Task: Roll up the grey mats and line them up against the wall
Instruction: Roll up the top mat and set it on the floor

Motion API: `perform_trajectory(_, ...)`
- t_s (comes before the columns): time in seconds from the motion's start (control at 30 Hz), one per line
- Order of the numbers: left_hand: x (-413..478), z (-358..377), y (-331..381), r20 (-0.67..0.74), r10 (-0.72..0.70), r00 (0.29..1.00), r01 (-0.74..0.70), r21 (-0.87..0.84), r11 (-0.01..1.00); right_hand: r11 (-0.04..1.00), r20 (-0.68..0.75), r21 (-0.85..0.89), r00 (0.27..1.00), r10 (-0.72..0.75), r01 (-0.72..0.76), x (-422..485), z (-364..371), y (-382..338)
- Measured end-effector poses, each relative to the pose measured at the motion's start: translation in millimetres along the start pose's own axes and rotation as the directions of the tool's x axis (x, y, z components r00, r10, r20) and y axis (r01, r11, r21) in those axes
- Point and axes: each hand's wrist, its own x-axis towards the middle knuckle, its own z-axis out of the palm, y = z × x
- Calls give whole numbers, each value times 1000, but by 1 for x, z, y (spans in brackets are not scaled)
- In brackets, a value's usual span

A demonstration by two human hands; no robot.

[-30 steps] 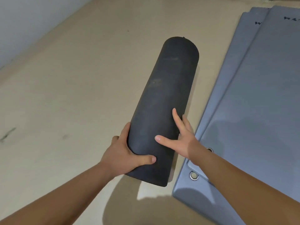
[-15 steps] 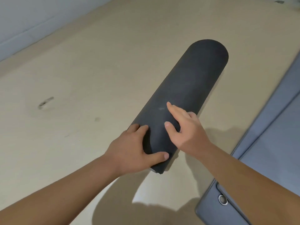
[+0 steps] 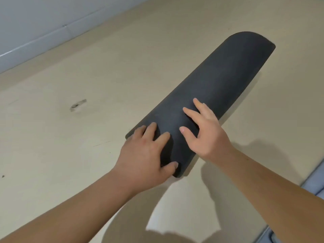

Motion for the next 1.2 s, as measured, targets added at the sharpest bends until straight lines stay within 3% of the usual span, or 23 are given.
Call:
perform_trajectory(0.07,1,16,-18,76,-107,991,106,9,994,999,-23,30,1000,-13,14,3,2,3)
perform_trajectory(0.13,4,20,-50,16,-177,984,177,-84,981,999,-27,-46,1000,-8,7,-3,10,6)
perform_trajectory(0.23,-5,24,-79,-123,-118,985,120,13,993,996,151,56,987,53,-62,-14,26,8)
perform_trajectory(0.3,-8,28,-85,-60,-72,996,78,95,992,970,215,194,971,107,-150,-16,34,2)
perform_trajectory(0.37,-2,29,-91,13,-67,998,65,122,990,939,97,282,979,177,-197,-10,42,-2)
perform_trajectory(0.4,1,29,-93,23,-57,998,53,116,992,915,103,312,966,235,-256,-6,43,-6)
perform_trajectory(0.47,2,29,-90,44,-14,999,9,129,992,870,221,339,929,295,-357,0,40,-17)
perform_trajectory(0.57,0,38,-73,53,82,995,-91,209,974,932,227,237,948,222,-275,-1,38,-20)
perform_trajectory(0.7,0,50,-64,-94,158,983,-134,223,966,948,162,255,975,153,-191,-8,33,-17)
perform_trajectory(0.83,0,43,-49,-161,204,966,-185,126,975,937,162,282,973,164,-205,-18,29,-14)
perform_trajectory(0.93,-3,40,-25,-278,188,942,-234,-140,962,1000,-54,24,998,20,-18,-22,24,-22)
perform_trajectory(1.0,-20,50,-19,-215,30,976,-128,-461,878,977,-135,-180,980,-143,117,-20,18,-24)
perform_trajectory(1.07,-42,68,-22,6,-150,989,114,-679,725,962,-145,-228,972,-186,150,-16,11,-27)
perform_trajectory(1.13,-58,81,-30,212,-306,928,364,-686,630,977,-79,-174,987,-141,126,-15,15,-27)
perform_trajectory(1.2,-67,78,-36,234,-447,863,491,-593,638,975,-5,-179,991,-137,134,-14,28,-29)
